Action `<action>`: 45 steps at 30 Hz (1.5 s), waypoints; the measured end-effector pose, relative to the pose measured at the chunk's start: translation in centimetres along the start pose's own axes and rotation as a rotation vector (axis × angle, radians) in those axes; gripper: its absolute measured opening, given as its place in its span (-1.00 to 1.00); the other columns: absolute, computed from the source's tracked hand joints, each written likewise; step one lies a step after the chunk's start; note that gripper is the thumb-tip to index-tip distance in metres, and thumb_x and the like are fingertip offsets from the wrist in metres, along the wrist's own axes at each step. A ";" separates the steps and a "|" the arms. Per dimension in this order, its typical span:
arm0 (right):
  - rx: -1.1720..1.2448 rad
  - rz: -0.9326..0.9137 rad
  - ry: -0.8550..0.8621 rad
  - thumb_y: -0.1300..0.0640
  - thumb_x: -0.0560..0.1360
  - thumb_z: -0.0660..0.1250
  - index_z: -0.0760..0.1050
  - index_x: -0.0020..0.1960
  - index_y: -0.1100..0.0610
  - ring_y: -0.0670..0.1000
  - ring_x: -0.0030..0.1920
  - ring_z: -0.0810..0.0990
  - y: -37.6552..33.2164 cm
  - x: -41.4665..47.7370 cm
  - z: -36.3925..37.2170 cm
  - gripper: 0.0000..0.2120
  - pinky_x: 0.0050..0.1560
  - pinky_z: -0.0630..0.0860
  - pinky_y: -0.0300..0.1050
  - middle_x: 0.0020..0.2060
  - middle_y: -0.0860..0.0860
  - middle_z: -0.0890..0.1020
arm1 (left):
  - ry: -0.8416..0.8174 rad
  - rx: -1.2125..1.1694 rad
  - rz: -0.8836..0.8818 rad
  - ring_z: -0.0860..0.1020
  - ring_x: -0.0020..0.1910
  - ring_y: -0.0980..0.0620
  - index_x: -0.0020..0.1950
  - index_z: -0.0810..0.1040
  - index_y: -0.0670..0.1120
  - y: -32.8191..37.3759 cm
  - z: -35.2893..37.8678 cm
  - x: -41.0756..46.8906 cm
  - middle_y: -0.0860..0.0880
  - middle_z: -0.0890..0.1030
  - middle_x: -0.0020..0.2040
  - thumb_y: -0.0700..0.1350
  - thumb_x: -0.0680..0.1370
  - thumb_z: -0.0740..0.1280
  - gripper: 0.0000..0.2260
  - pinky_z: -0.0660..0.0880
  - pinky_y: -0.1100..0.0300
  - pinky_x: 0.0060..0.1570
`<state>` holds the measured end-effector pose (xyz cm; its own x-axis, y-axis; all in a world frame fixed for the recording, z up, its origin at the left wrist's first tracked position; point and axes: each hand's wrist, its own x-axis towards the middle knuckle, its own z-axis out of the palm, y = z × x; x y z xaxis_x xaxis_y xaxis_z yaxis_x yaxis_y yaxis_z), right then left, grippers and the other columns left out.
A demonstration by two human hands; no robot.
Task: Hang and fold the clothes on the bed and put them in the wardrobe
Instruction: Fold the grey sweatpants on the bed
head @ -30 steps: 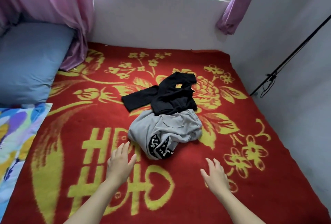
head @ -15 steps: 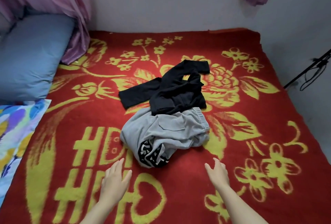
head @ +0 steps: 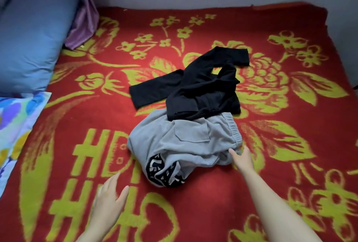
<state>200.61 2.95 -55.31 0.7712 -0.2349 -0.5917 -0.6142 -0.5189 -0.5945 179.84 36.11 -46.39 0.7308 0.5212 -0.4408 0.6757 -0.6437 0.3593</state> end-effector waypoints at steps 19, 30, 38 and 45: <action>-0.405 -0.535 0.269 0.36 0.37 0.38 0.58 0.05 0.27 0.28 -0.16 0.59 -1.6 -12.5 3.3 -0.75 -0.21 0.48 0.04 -0.15 0.26 0.58 | -0.003 -0.065 0.106 0.22 0.41 -0.01 0.49 0.19 -0.02 -1.4 -1.2 -4.3 0.01 0.32 0.44 0.04 0.57 0.24 -0.49 0.22 0.04 0.34; -0.493 -1.642 0.392 0.16 0.63 0.01 0.43 0.10 0.18 0.11 -0.28 0.60 -11.8 -36.1 0.3 -0.76 -0.32 0.54 -0.17 -0.23 0.19 0.60 | -0.163 -0.575 0.726 0.21 0.32 0.33 0.35 0.15 0.20 0.9 -12.7 -10.2 0.26 0.25 0.35 0.21 0.28 0.48 -0.24 0.12 0.50 0.25; -0.453 -1.725 0.244 0.15 0.62 0.07 0.55 0.06 0.24 0.12 -0.19 0.54 -16.4 -49.4 3.9 -0.70 -0.19 0.52 -0.12 -0.16 0.23 0.60 | -0.055 -0.848 0.866 0.40 0.30 0.14 0.42 0.15 0.17 -5.5 -21.4 -14.5 0.11 0.37 0.30 0.01 0.24 0.53 -0.15 0.42 0.11 0.26; -0.534 -1.718 0.033 0.29 0.51 0.31 0.61 0.12 0.24 0.19 -0.17 0.58 -18.1 -53.7 6.3 -0.79 -0.20 0.57 -0.04 -0.10 0.22 0.57 | 0.062 -0.978 0.832 0.55 0.14 0.07 0.26 0.40 0.25 -9.8 -23.5 -15.7 0.03 0.59 0.15 -0.32 0.44 0.38 -0.43 0.52 0.14 0.08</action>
<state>169.20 30.14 -16.24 0.4283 0.7849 0.4477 0.9030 -0.3542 -0.2430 164.04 47.42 -23.70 0.9500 0.2047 0.2359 -0.2139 -0.1236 0.9690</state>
